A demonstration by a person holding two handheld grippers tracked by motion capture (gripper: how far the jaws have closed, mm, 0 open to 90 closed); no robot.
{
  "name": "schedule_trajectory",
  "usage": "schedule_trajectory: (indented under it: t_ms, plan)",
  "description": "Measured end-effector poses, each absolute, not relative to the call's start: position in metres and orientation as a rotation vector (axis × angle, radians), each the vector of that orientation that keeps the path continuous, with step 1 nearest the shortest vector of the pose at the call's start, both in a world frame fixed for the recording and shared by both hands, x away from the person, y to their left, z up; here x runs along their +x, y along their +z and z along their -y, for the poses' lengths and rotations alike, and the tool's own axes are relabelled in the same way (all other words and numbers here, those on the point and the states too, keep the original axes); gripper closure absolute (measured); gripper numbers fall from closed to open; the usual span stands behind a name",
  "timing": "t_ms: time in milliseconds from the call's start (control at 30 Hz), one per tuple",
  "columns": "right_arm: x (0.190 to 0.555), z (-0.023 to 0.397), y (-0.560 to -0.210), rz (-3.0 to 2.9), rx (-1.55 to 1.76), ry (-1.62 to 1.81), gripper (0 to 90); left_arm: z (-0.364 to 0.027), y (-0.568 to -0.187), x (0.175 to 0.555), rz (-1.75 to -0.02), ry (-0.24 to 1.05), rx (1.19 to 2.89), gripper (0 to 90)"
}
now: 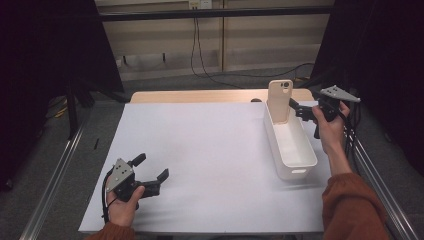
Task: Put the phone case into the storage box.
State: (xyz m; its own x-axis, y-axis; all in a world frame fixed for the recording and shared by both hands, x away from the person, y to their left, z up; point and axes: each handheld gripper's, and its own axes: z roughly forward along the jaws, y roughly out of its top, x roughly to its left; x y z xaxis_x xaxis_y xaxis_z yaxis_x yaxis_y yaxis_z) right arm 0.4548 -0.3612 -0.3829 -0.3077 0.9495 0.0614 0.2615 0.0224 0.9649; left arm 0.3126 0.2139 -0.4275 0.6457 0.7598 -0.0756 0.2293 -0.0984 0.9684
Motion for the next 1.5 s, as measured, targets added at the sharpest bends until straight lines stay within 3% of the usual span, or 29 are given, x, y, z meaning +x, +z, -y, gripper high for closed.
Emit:
schedule_trajectory:
  t_ms: [1500]
  plan:
    - [0.394,0.358,-0.381,-1.604,1.186,1.397,0.5,-0.219,-0.426,0.312,-0.861,0.551,1.62,3.1]
